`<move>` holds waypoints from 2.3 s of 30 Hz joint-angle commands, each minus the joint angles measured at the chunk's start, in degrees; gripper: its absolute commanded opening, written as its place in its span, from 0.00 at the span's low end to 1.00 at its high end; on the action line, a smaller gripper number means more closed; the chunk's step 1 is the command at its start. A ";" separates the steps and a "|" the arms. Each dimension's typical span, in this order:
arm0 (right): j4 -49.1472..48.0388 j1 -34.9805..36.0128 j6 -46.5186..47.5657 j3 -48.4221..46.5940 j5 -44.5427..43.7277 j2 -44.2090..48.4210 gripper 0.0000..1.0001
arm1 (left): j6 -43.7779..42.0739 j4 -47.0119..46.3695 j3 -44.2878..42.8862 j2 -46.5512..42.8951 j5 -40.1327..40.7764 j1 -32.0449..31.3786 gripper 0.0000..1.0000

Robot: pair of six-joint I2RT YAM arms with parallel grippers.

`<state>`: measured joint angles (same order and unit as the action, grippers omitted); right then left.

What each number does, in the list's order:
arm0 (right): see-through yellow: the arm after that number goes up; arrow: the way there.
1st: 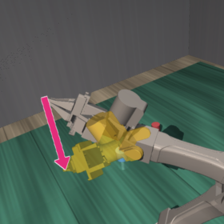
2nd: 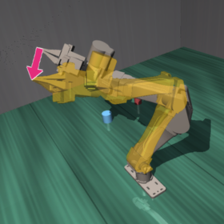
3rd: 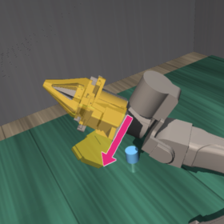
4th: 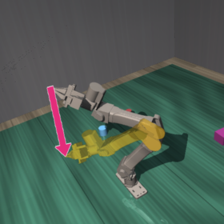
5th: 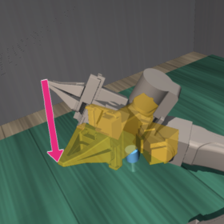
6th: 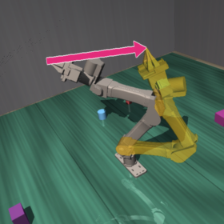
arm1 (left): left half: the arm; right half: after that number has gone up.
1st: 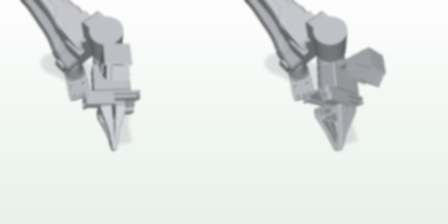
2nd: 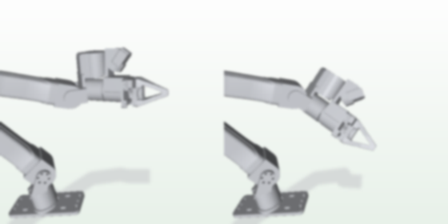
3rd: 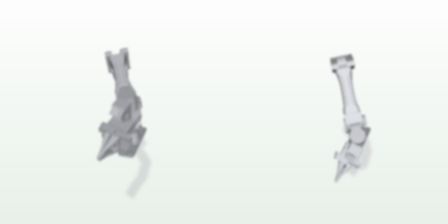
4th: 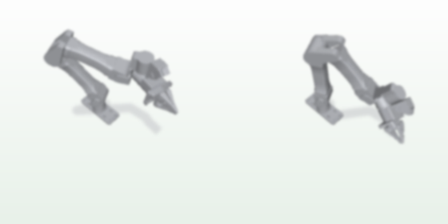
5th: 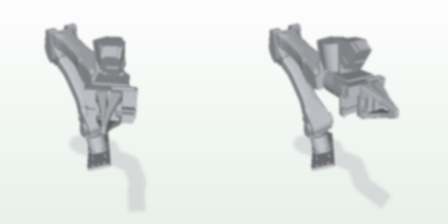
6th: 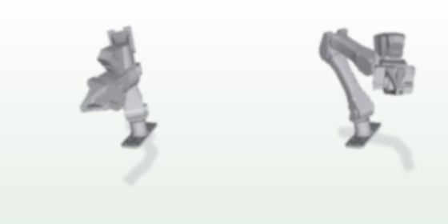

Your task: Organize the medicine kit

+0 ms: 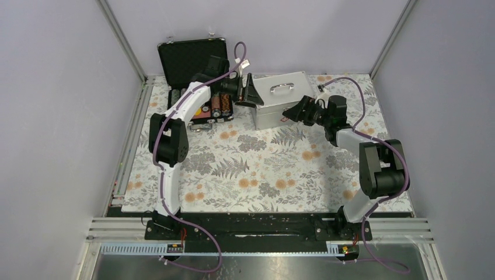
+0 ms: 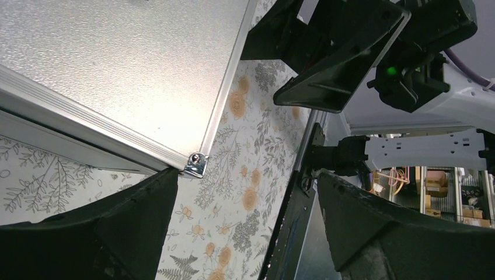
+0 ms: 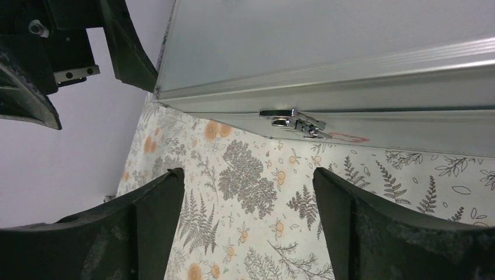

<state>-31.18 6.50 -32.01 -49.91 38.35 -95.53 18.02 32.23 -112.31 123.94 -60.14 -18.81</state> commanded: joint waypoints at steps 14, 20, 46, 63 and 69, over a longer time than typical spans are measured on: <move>-14.86 2.13 -1.29 -1.67 -1.99 -8.69 0.92 | -14.29 12.49 -4.67 -3.41 1.61 -0.37 0.87; -18.15 2.89 -2.40 -6.02 1.65 -12.59 0.92 | -15.54 13.16 -6.96 -5.61 3.03 -0.63 0.88; -15.35 3.34 -8.71 -8.93 3.14 -8.25 0.90 | -10.55 4.07 -13.80 9.26 9.54 -4.48 0.87; -9.03 3.34 -8.69 -11.21 -0.24 -5.84 0.87 | -10.77 4.82 -11.60 8.53 8.94 -4.48 0.87; -9.02 3.19 -6.50 -11.52 2.68 0.10 0.87 | -9.73 3.65 -11.85 8.34 8.61 -4.29 0.87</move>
<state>-38.87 9.65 -41.06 -59.35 39.75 -102.59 7.81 31.55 -126.10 131.74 -53.49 -23.16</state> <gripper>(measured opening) 0.871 0.872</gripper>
